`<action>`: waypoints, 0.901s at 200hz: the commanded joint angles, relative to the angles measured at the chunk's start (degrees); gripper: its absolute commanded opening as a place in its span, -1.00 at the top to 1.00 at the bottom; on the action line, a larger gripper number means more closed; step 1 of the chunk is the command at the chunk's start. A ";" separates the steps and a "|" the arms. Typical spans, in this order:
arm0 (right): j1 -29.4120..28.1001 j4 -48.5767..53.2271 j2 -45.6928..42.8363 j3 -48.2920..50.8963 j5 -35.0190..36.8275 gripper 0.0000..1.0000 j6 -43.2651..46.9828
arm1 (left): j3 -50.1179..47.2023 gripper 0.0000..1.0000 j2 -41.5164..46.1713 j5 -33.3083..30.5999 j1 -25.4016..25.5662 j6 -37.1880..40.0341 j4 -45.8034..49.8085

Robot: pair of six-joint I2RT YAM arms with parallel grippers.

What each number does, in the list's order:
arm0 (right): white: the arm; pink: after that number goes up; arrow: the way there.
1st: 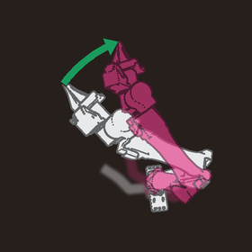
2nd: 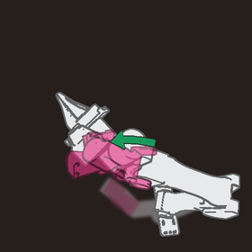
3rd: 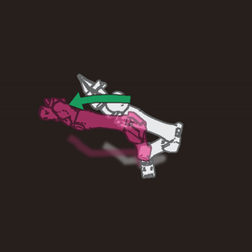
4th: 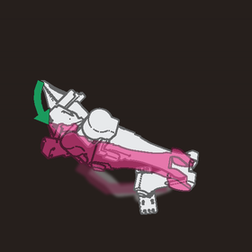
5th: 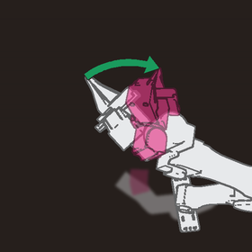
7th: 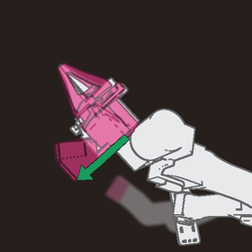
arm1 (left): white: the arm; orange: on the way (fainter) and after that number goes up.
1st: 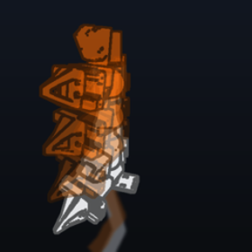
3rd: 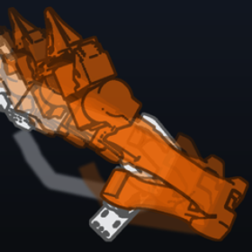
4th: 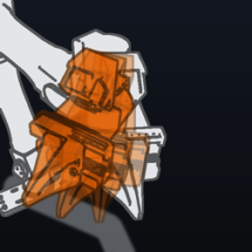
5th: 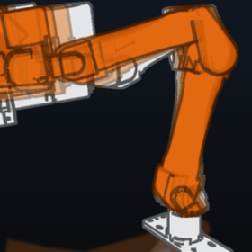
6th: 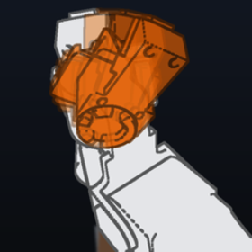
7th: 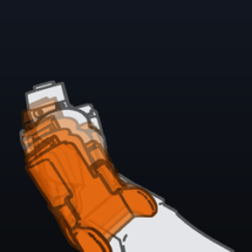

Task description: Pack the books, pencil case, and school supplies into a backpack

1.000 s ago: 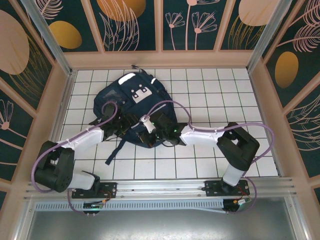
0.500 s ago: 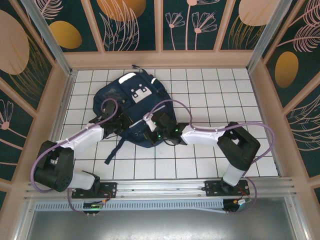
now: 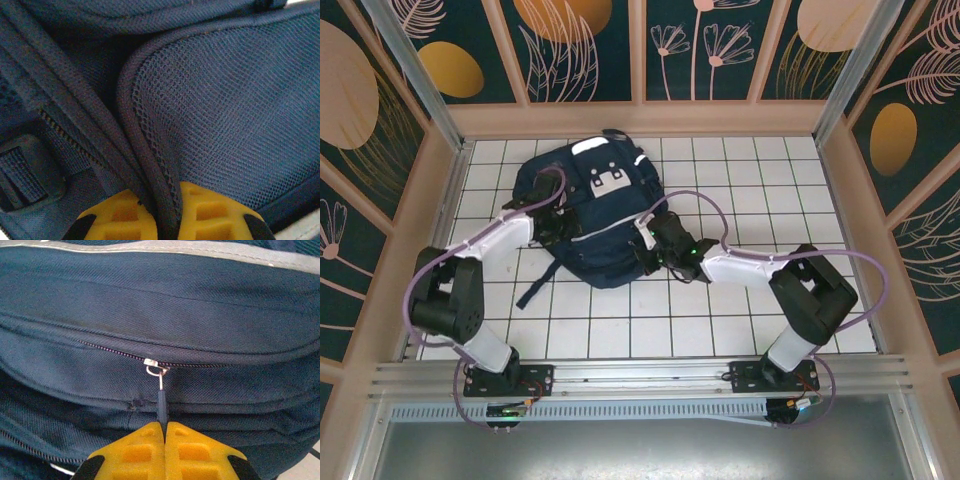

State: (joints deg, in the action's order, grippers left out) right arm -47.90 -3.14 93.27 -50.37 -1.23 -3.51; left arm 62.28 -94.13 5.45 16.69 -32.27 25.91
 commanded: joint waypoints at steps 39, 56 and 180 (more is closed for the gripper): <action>-8.81 -0.92 5.52 -6.12 -1.93 1.00 -4.94 | 18.47 -0.19 -11.26 0.81 -8.79 6.64 8.71; -9.55 -1.90 7.75 -9.15 -2.82 1.00 -5.55 | 12.07 -0.26 -6.00 1.64 -8.78 2.68 6.92; -13.70 -0.48 11.75 -14.22 -5.59 1.00 -3.55 | -15.70 -0.29 6.56 6.24 -8.24 -19.76 -14.74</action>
State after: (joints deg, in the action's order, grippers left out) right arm -59.70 -4.03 105.08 -63.72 -4.97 -7.81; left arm 45.32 -82.91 11.49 8.05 -47.68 16.29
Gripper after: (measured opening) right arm 0.037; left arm 0.673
